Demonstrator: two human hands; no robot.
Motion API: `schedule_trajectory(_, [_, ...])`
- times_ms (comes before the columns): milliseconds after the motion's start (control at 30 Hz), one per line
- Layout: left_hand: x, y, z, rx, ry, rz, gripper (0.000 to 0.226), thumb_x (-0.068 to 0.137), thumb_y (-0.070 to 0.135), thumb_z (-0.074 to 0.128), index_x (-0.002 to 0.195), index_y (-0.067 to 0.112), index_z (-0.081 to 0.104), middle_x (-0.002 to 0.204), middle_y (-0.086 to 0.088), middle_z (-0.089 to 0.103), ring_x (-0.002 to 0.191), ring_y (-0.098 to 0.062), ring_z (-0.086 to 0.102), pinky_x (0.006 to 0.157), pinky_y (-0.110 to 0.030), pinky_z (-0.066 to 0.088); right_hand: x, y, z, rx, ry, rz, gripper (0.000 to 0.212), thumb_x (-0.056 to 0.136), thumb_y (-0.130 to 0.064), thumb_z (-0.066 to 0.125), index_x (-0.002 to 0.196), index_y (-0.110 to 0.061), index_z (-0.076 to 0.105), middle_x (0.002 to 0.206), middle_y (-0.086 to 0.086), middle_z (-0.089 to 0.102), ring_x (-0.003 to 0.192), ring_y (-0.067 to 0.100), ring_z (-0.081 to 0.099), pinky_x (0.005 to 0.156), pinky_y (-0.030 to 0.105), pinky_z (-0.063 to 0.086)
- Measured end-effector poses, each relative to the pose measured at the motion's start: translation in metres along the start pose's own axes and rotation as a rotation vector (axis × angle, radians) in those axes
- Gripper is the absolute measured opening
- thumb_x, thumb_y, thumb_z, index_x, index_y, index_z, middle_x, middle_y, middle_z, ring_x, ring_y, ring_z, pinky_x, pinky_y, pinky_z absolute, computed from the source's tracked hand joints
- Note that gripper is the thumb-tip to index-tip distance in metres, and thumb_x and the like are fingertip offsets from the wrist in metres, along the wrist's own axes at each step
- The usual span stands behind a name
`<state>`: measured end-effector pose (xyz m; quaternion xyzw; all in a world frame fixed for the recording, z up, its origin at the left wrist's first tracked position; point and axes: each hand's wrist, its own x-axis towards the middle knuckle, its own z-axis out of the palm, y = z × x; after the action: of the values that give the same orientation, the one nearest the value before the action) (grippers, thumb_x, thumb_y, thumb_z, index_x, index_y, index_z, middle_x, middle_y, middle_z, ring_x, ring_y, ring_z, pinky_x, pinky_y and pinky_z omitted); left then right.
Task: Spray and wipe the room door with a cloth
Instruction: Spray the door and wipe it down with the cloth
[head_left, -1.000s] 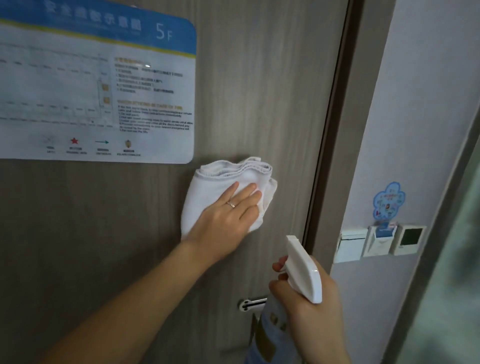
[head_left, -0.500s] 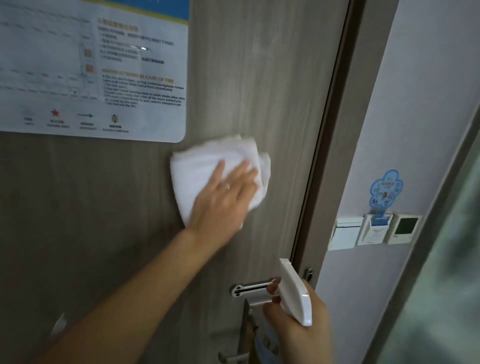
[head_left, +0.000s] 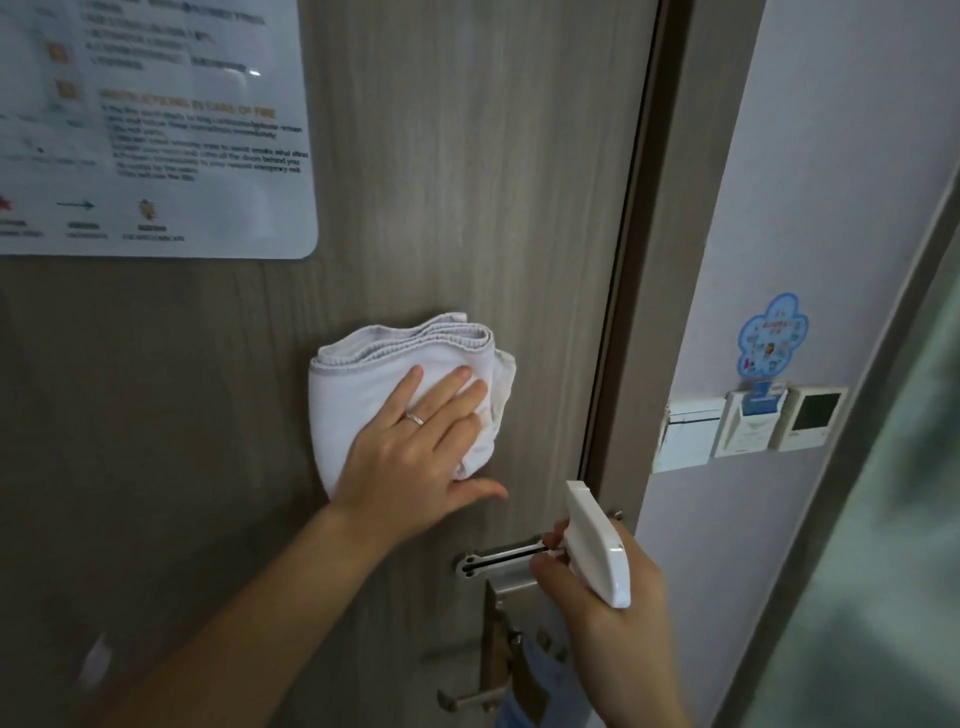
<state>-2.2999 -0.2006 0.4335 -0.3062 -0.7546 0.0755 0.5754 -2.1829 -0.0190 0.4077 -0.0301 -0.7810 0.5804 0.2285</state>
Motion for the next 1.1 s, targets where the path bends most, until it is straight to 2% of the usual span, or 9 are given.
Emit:
schedule_trajectory(167, [0.0,-0.012,-0.012,0.057,0.013,-0.036,0.056,0.083,0.063,0.066,0.091,0.009,0.073,0.127,-0.014,0.068,0.129,-0.033,0.057,0.113,-0.056,0.035,0.005,0.004,0.005,-0.02,-0.031,0.005,0.022,0.074,-0.012,0.079,0.092,-0.013,0.066,0.092,0.009,0.07,0.086,0.026,0.065,0.087,0.043,0.053])
schedule_trajectory(267, [0.012,-0.031,-0.021,0.151,-0.068,-0.181,0.066,0.078,0.065,0.063,0.111,0.008,0.067,0.144,-0.019,0.053,0.141,-0.039,0.04,0.116,-0.064,0.018,0.008,-0.002,0.008,0.015,0.009,-0.059,0.032,0.071,-0.01,0.08,0.07,-0.034,0.06,0.072,-0.008,0.068,0.069,0.012,0.064,0.066,0.018,0.048])
schedule_trajectory(333, [0.018,-0.037,-0.024,0.192,-0.122,-0.174,0.078,0.079,0.071,0.056,0.126,0.009,0.062,0.15,-0.022,0.045,0.143,-0.042,0.035,0.116,-0.065,0.014,0.01,-0.011,0.009,0.029,0.023,-0.076,0.026,0.067,-0.022,0.076,0.067,-0.038,0.056,0.065,-0.012,0.064,0.064,0.012,0.063,0.062,0.011,0.044])
schedule_trajectory(467, [0.017,-0.037,-0.019,0.151,-0.089,-0.12,0.066,0.079,0.062,0.06,0.121,0.011,0.066,0.144,-0.021,0.053,0.134,-0.039,0.046,0.113,-0.062,0.028,0.016,-0.02,0.01,0.06,-0.035,-0.128,0.023,0.06,-0.031,0.067,0.083,-0.027,0.063,0.086,-0.002,0.07,0.081,0.017,0.066,0.078,0.029,0.053])
schedule_trajectory(633, [-0.037,-0.028,-0.009,0.084,-0.044,-0.072,0.057,0.073,0.05,0.069,0.12,0.019,0.059,0.129,-0.014,0.061,0.117,-0.033,0.055,0.109,-0.058,0.036,0.02,-0.008,0.018,0.044,-0.024,-0.123,0.024,0.066,-0.016,0.077,0.07,-0.034,0.061,0.08,-0.007,0.069,0.078,-0.01,0.061,0.062,-0.001,0.042])
schedule_trajectory(767, [-0.07,-0.024,-0.009,0.063,0.018,-0.094,0.032,0.089,0.045,0.062,0.109,0.021,0.06,0.121,-0.014,0.061,0.107,-0.032,0.058,0.106,-0.06,0.036,0.015,0.01,0.035,0.004,-0.086,-0.109,0.019,0.063,-0.013,0.08,0.072,-0.024,0.068,0.074,-0.008,0.072,0.078,-0.006,0.062,0.062,0.0,0.042])
schedule_trajectory(867, [-0.073,-0.036,-0.019,0.082,0.126,-0.233,0.015,0.089,0.032,0.063,0.089,0.017,0.063,0.113,-0.009,0.051,0.098,-0.028,0.054,0.107,-0.061,0.03,0.008,0.019,0.056,-0.072,-0.127,-0.124,0.027,0.066,-0.002,0.082,0.073,-0.024,0.068,0.075,-0.008,0.07,0.083,-0.007,0.059,0.064,-0.001,0.041])
schedule_trajectory(1000, [-0.062,-0.032,-0.022,0.053,0.082,-0.227,0.013,0.08,0.019,0.071,0.071,0.013,0.063,0.109,-0.012,0.058,0.092,-0.031,0.055,0.103,-0.056,0.041,-0.005,-0.003,0.082,0.008,-0.159,-0.096,0.043,0.071,-0.002,0.079,0.07,-0.038,0.057,0.075,-0.015,0.062,0.07,-0.013,0.059,0.061,0.01,0.044])
schedule_trajectory(1100, [-0.057,-0.028,-0.019,0.02,0.031,-0.261,0.015,0.08,0.028,0.068,0.072,0.015,0.064,0.112,-0.013,0.069,0.096,-0.031,0.06,0.1,-0.051,0.046,-0.013,-0.023,0.091,0.115,-0.187,-0.062,0.043,0.075,0.002,0.075,0.074,-0.038,0.059,0.085,-0.005,0.066,0.072,-0.002,0.059,0.069,0.014,0.046])
